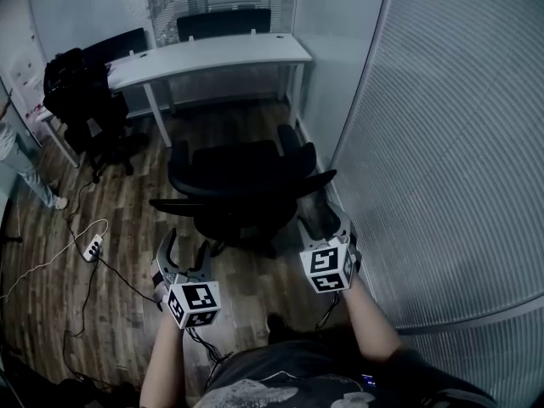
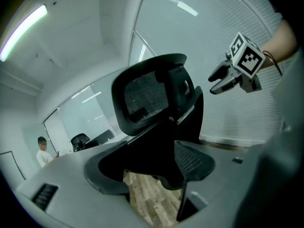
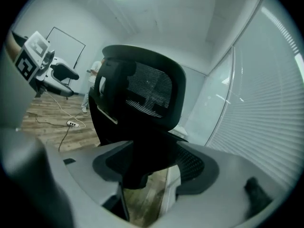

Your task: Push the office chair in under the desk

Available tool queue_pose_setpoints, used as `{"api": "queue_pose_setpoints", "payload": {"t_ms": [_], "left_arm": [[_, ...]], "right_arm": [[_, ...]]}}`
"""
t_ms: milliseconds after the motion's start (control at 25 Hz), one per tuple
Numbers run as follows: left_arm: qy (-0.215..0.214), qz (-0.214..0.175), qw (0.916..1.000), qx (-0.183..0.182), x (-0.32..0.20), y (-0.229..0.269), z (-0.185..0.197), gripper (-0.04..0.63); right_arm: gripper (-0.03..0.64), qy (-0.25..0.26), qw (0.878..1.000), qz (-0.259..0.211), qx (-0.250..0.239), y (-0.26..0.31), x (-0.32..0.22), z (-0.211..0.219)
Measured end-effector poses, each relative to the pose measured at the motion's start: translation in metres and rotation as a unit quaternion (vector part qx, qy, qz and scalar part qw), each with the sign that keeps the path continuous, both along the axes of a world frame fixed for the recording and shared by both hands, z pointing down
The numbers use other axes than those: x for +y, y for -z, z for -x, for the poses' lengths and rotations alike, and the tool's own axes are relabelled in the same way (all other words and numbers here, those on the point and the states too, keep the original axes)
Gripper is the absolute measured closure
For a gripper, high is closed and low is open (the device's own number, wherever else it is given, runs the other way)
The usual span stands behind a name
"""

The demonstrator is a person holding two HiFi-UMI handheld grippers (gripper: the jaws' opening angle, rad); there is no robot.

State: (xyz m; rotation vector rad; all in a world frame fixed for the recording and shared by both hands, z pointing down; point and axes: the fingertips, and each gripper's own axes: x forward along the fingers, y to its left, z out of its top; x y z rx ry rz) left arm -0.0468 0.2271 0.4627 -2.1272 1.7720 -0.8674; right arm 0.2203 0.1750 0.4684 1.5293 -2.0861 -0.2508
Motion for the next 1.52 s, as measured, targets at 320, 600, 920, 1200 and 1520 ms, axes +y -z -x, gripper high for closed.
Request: {"api": "queue_pose_setpoints", "payload": {"t_ms": [320, 600, 920, 1200, 1520], "left_arm": [[-0.005, 0.025, 0.9916, -0.126, -0.043, -0.007, -0.002, 0.278], [0.023, 0.031, 0.9805, -0.193, -0.078, -0.010, 0.014, 0.278], [0.042, 0.047, 0.9704, -0.233, -0.105, -0.020, 0.018, 0.331], [0.040, 0.041, 0.9721, -0.227, -0.110, -0.019, 0.022, 0.334], [0.045, 0.066, 0.9728, -0.217, -0.137, -0.023, 0.035, 0.334]], "right_arm": [[0.319, -0.001, 0.993, -0.009, 0.114, -0.004, -0.052, -0.021], [0.319, 0.037, 0.981, -0.026, 0.191, -0.005, -0.082, -0.020], [0.321, 0.076, 0.963, -0.038, 0.257, -0.014, -0.101, -0.009], [0.321, 0.118, 0.960, -0.038, 0.251, -0.014, -0.108, -0.001], [0.321, 0.119, 0.960, -0.026, 0.253, -0.017, -0.128, 0.010]]}}
